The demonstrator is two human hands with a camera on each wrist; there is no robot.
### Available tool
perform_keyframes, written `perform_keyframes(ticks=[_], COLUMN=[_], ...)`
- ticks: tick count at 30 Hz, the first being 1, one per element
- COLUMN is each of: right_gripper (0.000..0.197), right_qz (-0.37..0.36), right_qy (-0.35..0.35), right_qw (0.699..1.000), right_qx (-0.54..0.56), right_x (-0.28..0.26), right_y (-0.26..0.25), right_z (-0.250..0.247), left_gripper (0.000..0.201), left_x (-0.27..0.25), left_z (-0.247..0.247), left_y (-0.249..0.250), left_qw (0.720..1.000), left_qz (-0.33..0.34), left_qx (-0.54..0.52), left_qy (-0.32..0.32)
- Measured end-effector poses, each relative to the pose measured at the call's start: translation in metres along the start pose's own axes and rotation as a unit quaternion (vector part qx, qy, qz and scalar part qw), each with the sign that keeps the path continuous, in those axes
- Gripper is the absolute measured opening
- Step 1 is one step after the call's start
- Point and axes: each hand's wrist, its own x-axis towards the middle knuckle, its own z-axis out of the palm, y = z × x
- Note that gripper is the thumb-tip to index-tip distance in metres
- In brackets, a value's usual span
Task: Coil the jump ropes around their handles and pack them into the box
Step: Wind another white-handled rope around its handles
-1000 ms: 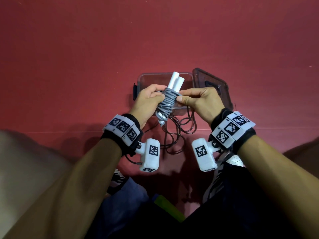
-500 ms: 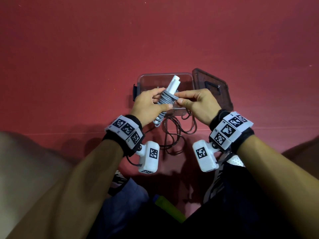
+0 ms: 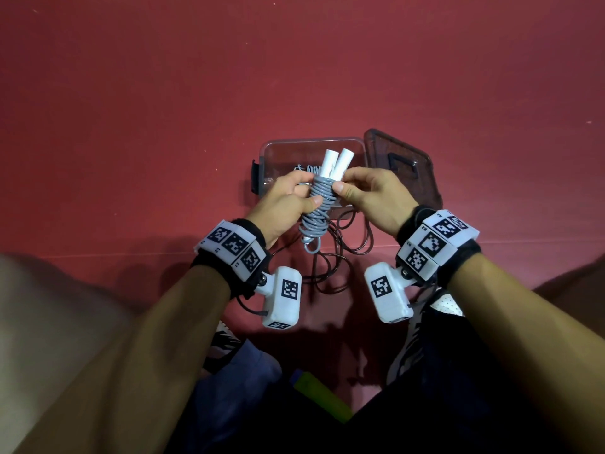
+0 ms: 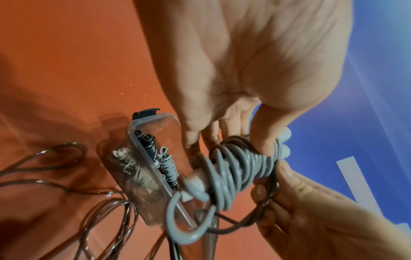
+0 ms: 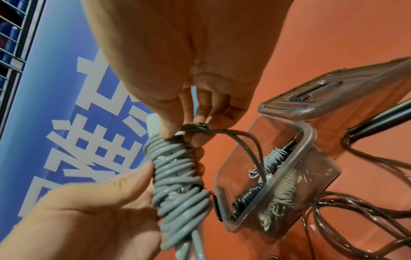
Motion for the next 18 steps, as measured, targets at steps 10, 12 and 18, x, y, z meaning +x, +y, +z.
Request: perform_keyframes(ticks=[10, 12, 18], right_gripper=[0.015, 0.017, 0.022], right_qz=[0.014, 0.014, 0.007], right_qy=[0.03, 0.031, 0.02], right_qw=[0.999, 0.999, 1.0], right_qx=[0.0, 0.004, 0.012], right_x=[0.002, 0.003, 0.003], right_y=[0.005, 0.007, 0.004], right_z=[-0.003, -0.001, -0.003], left_gripper=[0.046, 0.045, 0.036], left_x=[-0.001, -0.001, 0.003], left_z=[0.002, 0.0, -0.004], left_y=[-0.001, -0.002, -0.004], left_qw=[0.999, 0.998, 0.998], left_qz=[0.029, 0.041, 0.017], left_qx=[0.028, 0.032, 0.008], left_qy=[0.011, 0.025, 0.052])
